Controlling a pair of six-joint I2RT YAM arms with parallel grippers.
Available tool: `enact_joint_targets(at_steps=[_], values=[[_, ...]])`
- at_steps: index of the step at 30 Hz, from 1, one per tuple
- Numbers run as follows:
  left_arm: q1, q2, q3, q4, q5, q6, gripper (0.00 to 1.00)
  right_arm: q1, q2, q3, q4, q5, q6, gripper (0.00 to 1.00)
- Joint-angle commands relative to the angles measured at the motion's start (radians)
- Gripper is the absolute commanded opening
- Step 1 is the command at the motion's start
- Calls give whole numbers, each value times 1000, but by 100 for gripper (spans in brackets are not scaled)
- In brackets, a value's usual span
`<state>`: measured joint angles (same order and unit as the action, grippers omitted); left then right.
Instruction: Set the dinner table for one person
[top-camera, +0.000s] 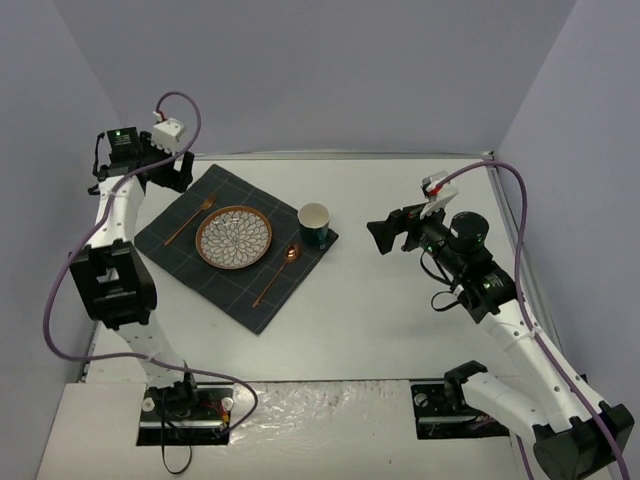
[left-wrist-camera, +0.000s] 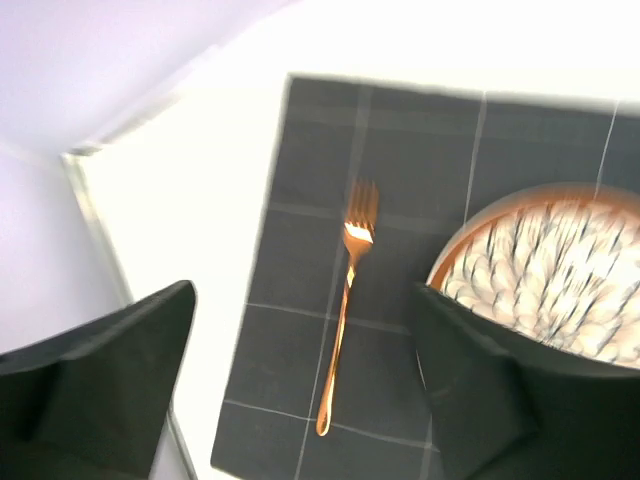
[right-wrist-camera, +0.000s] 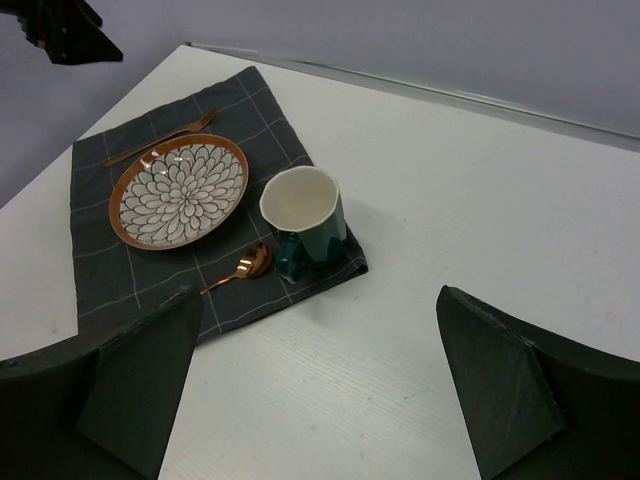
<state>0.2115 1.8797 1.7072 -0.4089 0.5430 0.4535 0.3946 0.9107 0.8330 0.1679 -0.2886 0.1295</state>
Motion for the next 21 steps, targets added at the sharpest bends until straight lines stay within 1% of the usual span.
enact_joint_targets(at_steps=[1,3,5,7,8,10,11,13,15,17,20,21], values=[[-4,-261,-26,132,-100,-308,88,9,-45,51,29,84,4,100],[-4,-392,-52,105,-198,-420,90,9,-64,66,2,138,10,100],[-4,-471,-82,39,-248,-518,94,9,-81,81,-20,196,14,100],[-3,-610,-109,-27,-298,-559,97,10,-113,87,-35,236,4,100],[-2,-652,-121,-56,-334,-576,97,10,-122,92,-40,264,-5,100],[-4,-753,-155,-127,-360,-598,97,12,-147,91,-49,292,-1,100],[-15,-795,-169,-181,-400,-605,97,13,-157,88,-54,326,3,100],[-65,-867,-186,-291,-505,-599,97,13,-178,83,-71,393,10,100],[-128,-932,-202,-346,-593,-589,97,14,-199,82,-86,429,17,100],[-242,-1019,-273,-371,-674,-589,97,18,-221,80,-107,472,29,100],[-298,-1171,-343,-407,-756,-606,97,23,-262,72,-136,542,40,100],[-311,-1197,-360,-423,-772,-610,97,23,-273,67,-141,552,38,100]])
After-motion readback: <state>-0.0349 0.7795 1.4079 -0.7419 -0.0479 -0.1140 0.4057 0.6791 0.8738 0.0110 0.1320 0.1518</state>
